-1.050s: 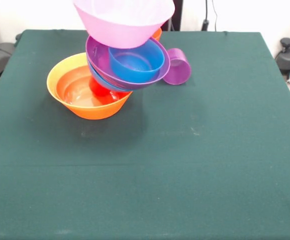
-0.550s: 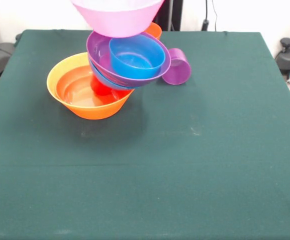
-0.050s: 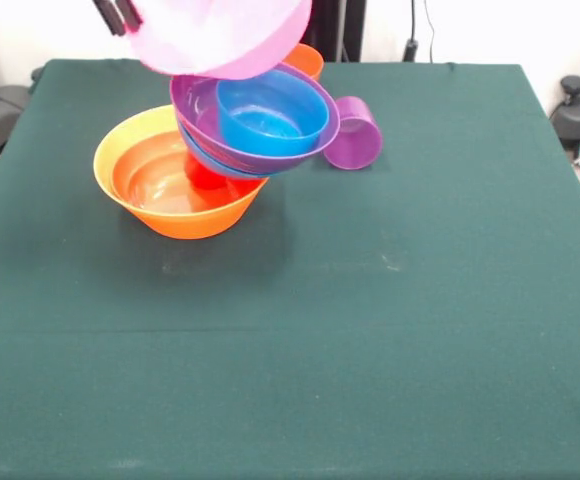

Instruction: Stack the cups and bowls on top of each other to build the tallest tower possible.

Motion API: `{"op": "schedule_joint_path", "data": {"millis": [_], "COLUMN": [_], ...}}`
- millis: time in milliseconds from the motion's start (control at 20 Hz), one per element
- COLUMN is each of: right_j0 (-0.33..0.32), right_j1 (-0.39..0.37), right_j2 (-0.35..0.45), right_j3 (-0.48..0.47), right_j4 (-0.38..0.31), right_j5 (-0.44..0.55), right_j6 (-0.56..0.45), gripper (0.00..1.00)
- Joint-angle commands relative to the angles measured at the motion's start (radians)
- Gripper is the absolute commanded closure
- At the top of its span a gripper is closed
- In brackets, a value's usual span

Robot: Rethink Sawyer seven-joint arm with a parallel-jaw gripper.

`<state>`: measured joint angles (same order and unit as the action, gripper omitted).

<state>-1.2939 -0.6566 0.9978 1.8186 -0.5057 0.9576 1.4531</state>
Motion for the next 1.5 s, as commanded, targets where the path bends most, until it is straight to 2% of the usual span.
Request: {"op": "schedule_joint_path", "data": {"millis": [50,400,800,1500], "right_j0": [0.03,0.034,0.046,0.079], "right_j1": [0.13,0.148,0.146,0.116], "right_j2": [-0.126,-0.15,-0.169,-0.153], "right_j3": [-0.059,-0.086,-0.102,-0.087], "right_j4": [-0.181,-0.244,-0.278,-0.29], "right_j5": [-0.074,-0.081,-0.06,-0.056], "right_j6": [-0.172,-0.157,-0.148,-0.133], "gripper": [1.0,1.0,1.0,1.0]}}
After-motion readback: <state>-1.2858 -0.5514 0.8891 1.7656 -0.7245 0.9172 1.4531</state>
